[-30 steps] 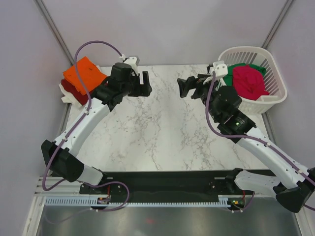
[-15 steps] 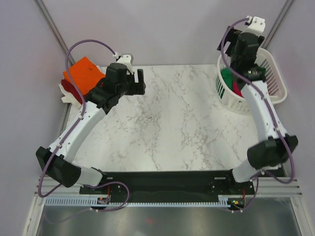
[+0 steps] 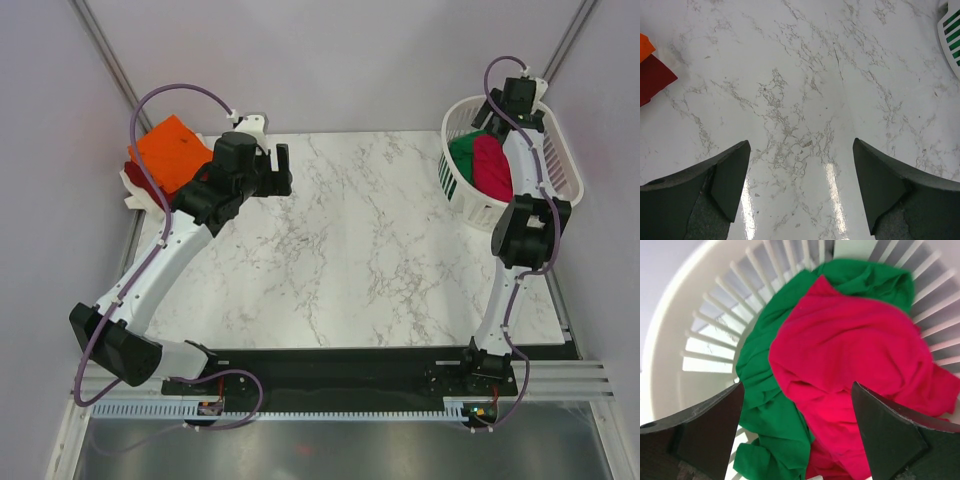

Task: Fold and stack the t-shirts
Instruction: Grab the tshirt from the pile

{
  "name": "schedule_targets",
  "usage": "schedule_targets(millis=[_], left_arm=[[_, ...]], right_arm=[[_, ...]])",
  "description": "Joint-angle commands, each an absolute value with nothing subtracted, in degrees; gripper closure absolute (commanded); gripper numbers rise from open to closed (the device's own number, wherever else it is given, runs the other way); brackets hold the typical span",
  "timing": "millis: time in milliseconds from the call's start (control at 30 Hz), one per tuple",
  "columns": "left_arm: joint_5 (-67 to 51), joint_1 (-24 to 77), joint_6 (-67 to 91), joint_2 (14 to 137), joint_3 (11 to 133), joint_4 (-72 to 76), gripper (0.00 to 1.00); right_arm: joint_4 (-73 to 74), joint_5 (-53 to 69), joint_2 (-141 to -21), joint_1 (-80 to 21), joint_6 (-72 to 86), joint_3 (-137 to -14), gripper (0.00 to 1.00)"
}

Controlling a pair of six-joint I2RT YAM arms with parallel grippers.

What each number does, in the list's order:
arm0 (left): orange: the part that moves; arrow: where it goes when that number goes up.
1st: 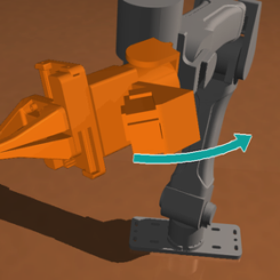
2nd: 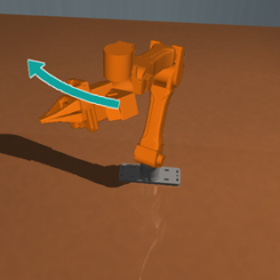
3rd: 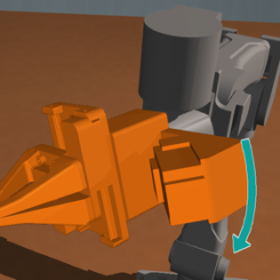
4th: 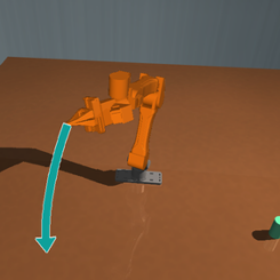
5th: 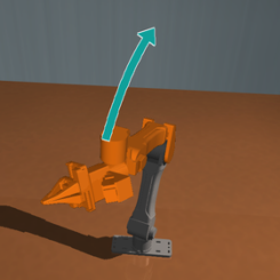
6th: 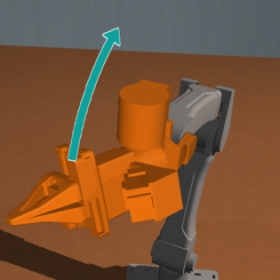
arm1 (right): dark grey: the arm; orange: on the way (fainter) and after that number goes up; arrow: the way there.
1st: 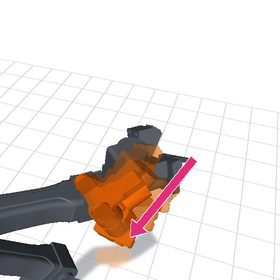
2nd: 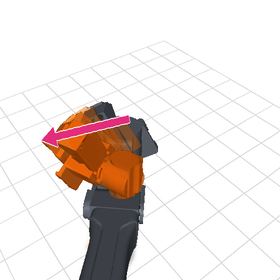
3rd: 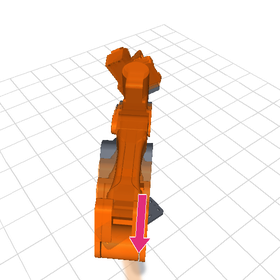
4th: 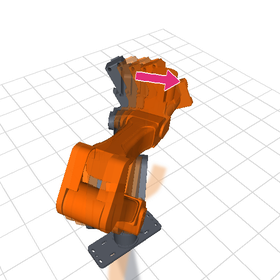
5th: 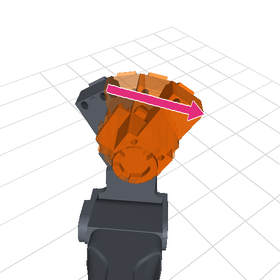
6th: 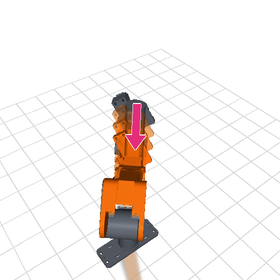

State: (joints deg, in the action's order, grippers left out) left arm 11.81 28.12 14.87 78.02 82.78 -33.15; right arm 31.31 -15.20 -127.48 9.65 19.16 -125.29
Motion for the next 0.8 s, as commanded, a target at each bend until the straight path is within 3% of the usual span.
schedule_targets(millis=[0,233,367,467,500,567,667,767], left_arm=[[13.01,28.39,12.48,76.82,82.71,-32.43,0.09],[13.01,28.39,12.48,77.26,82.62,-32.43,0.09],[13.01,28.39,12.48,77.61,82.62,-32.43,0.09],[13.01,28.39,12.48,77.96,82.53,-32.43,0.09],[13.01,28.39,12.48,78.05,82.62,-32.43,0.09],[13.01,28.39,12.48,78.22,82.53,-32.43,0.09],[13.01,28.39,12.48,78.40,82.44,-32.43,0.09],[13.01,28.39,12.48,78.31,82.53,-32.43,0.09]], right_arm=[[33.75,-12.66,-130.42,8.88,19.60,-128.76,0.04],[32.08,-9.93,-135.44,8.88,20.48,-129.90,0.16],[31.55,-9.84,-137.28,8.88,20.04,-130.60,0.43],[31.29,-10.02,-137.98,8.88,19.43,-130.78,0.68],[31.29,-10.11,-137.99,8.88,19.25,-130.69,0.81],[31.20,-10.20,-137.64,8.88,19.16,-130.61,0.84],[31.03,-10.11,-136.68,8.88,18.55,-130.78,1.00],[30.67,-9.67,-134.40,8.88,17.84,-131.39,1.00]])
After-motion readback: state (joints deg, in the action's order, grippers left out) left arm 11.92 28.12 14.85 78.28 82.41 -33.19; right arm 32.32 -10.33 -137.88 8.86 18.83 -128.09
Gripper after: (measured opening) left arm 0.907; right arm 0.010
